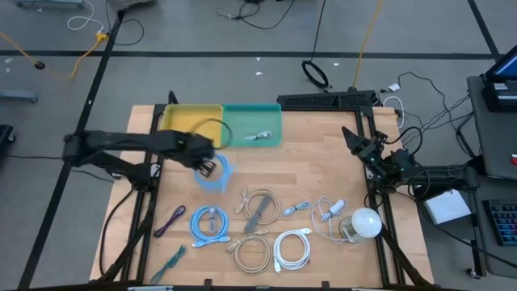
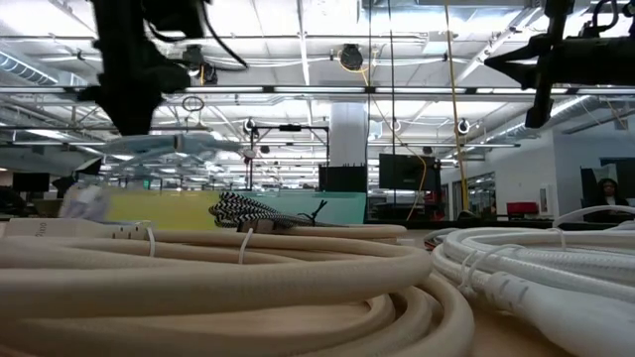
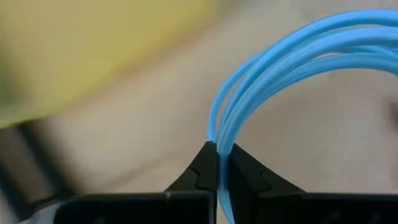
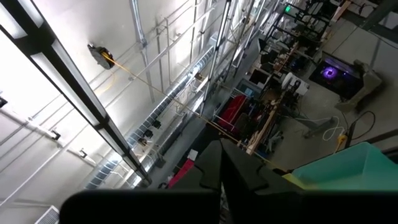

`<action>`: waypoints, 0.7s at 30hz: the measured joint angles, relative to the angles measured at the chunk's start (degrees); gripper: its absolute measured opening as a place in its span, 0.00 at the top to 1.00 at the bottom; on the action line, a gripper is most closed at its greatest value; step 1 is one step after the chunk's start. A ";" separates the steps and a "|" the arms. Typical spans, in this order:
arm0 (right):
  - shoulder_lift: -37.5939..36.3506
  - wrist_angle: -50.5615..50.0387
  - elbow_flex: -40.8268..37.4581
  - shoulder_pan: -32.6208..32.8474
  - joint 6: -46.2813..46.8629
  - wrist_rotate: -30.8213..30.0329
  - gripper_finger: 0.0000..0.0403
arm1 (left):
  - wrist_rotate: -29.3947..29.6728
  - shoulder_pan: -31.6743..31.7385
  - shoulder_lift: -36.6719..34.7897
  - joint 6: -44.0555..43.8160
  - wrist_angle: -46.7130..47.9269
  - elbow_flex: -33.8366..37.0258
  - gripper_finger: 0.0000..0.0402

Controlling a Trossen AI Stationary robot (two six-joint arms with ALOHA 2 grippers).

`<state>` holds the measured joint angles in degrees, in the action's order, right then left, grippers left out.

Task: Pick & Place USB Port
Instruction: Put the top blue HDMI cable into the yellow bin

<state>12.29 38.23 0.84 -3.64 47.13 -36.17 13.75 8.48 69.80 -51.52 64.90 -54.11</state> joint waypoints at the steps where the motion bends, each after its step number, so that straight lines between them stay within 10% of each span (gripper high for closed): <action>1: 0.00 -0.28 0.00 -0.02 0.07 0.01 1.00 | 3.41 0.86 -2.21 -2.04 1.88 0.00 0.97; 9: 1.15 -0.34 0.00 -0.02 0.73 0.02 1.00 | 17.77 14.63 -11.47 -4.18 2.96 0.00 0.97; 21: 4.78 0.08 0.00 -0.02 4.11 1.37 1.00 | 8.35 39.72 -0.33 12.71 -16.71 -0.02 0.97</action>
<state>17.07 38.30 0.84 -3.66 51.24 -34.79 22.09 48.20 69.47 -38.80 48.19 -54.13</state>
